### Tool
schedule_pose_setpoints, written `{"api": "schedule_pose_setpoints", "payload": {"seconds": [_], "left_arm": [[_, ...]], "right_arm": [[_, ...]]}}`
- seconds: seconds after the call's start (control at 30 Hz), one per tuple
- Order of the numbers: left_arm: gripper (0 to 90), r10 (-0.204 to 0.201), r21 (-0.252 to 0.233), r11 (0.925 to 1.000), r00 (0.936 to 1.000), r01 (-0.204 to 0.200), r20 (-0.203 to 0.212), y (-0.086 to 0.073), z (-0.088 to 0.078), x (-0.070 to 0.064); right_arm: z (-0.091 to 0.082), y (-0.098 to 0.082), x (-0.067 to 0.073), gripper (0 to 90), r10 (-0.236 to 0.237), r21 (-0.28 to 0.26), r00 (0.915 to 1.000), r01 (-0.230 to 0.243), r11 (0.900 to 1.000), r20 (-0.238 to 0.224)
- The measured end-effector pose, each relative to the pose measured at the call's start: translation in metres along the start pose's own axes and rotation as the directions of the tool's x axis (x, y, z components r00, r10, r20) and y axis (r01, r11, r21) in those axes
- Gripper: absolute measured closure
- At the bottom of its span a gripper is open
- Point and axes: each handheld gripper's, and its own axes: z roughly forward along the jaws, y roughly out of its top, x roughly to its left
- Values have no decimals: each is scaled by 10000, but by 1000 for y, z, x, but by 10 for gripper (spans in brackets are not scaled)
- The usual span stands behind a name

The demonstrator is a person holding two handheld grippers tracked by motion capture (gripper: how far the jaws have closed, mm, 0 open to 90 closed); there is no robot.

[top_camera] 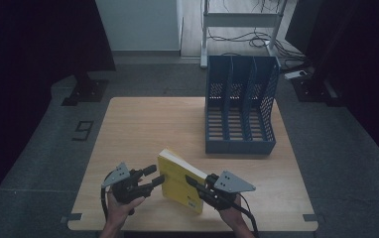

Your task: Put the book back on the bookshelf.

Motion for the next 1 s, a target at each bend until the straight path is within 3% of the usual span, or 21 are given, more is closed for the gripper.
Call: {"api": "schedule_pose_setpoints", "payload": {"seconds": [0.57,0.8,1.0], "left_arm": [[431,231,-15,9997,9997,-231,44,-1,4,-5],[436,609,-7,9981,9981,-609,102,0,5,-12],[453,668,-39,9978,9977,-668,119,1,4,-13]], "right_arm": [[0,1,5,741,-351,63,9985,354,9994,-431],[0,2,8,726,-499,54,9963,504,9987,-703],[2,2,9,685,-574,212,9947,594,9980,-855]]}}
